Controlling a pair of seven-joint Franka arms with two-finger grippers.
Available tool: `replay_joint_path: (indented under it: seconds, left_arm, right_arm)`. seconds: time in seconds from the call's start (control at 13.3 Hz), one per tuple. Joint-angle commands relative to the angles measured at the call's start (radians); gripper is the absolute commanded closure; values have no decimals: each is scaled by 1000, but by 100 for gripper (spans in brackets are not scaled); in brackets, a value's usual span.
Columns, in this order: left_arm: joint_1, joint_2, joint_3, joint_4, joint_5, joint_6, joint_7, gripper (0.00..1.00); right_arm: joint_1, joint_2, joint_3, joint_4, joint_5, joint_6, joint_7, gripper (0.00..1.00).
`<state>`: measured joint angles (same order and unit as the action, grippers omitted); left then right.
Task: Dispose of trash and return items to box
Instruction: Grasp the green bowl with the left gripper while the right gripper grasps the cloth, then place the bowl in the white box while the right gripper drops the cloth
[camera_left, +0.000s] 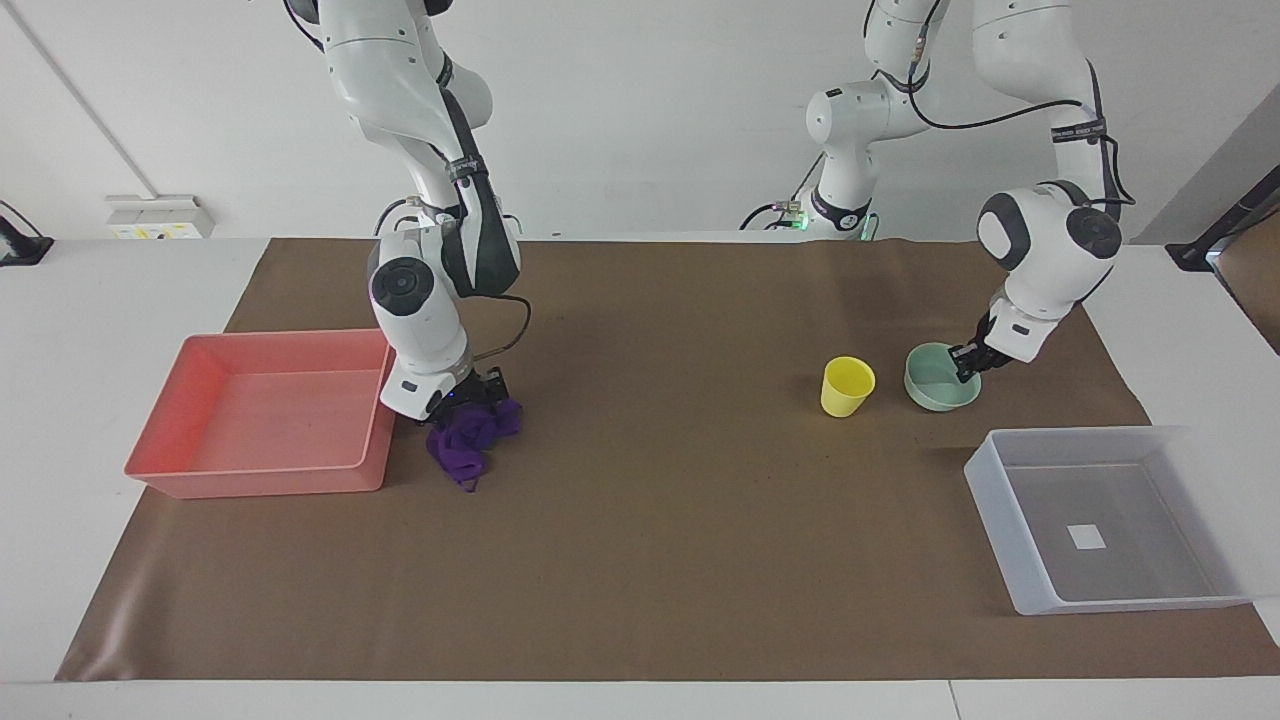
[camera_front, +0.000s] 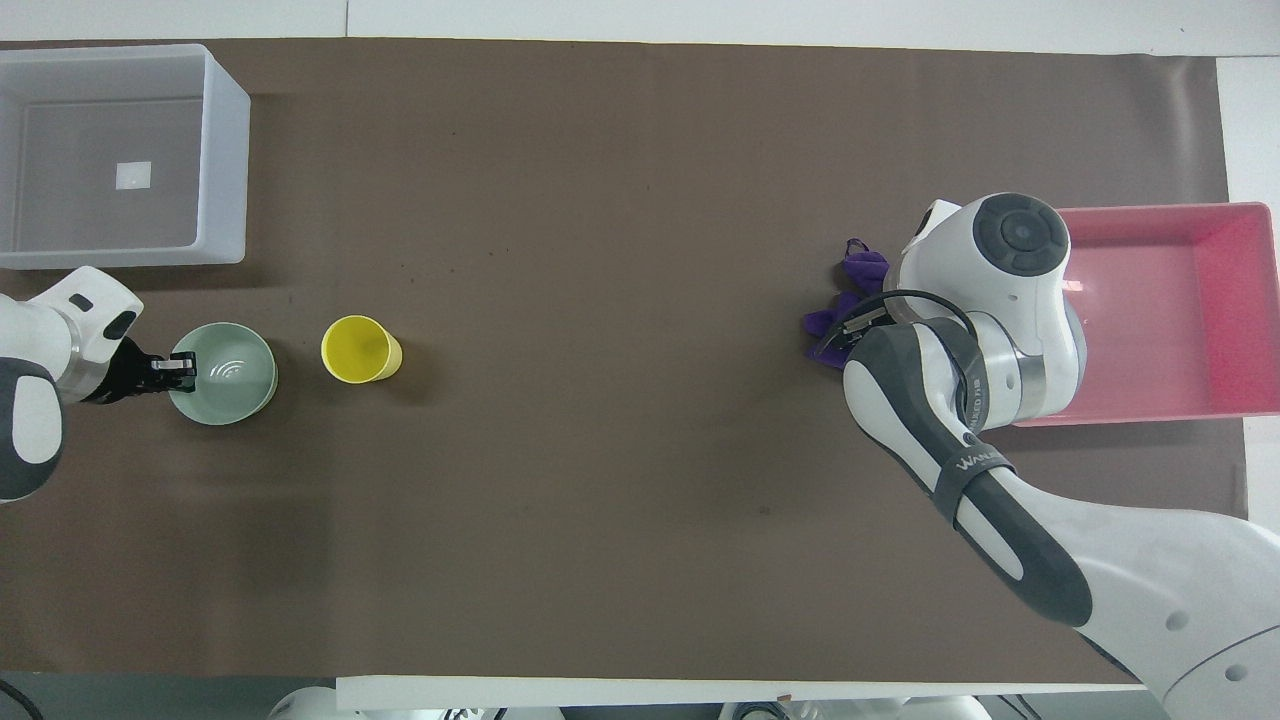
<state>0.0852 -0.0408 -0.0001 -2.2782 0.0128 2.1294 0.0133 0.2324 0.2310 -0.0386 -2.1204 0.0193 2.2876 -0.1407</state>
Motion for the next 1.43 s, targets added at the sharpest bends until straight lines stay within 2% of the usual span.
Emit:
replay_joint_path:
  seconds: [0.0, 0.15, 0.23, 0.38, 0.53, 0.75, 0.98, 1.28, 1.35]
  left_arm:
    - [-4, -83, -5, 144, 10, -231, -19, 100]
    - [-9, -35, -8, 274, 1, -305, -21, 100]
    - [-10, -7, -6, 307, 1, -278, -21, 100]
    - [10, 135, 5, 452, -33, -241, -21, 100]
    - [56, 304, 5, 683, -103, -252, -22, 100]
    - [59, 470, 6, 879, -162, -249, -22, 100]
    - [76, 538, 6, 887, -165, -182, -22, 100]
    - [85, 594, 6, 884, -163, -119, -24, 100]
    - [87, 611, 6, 882, -163, -56, -24, 100]
  right_arm:
    - [-2, -13, 0, -9, 7, -3, 0, 85]
    - [-2, -33, 0, 11, 7, -32, -2, 100]
    - [-4, -53, 0, 54, 5, -96, -2, 100]
    - [-16, -74, -1, 166, -1, -253, -2, 100]
    - [-21, -91, -10, 264, -9, -370, -7, 100]
    - [-68, -130, -13, 378, -18, -523, -11, 100]
    - [-155, -206, -12, 375, -70, -576, -31, 100]
    - [-359, -235, -12, 314, -85, -571, -264, 99]
    - [-410, -248, -12, 280, -85, -557, -290, 99]
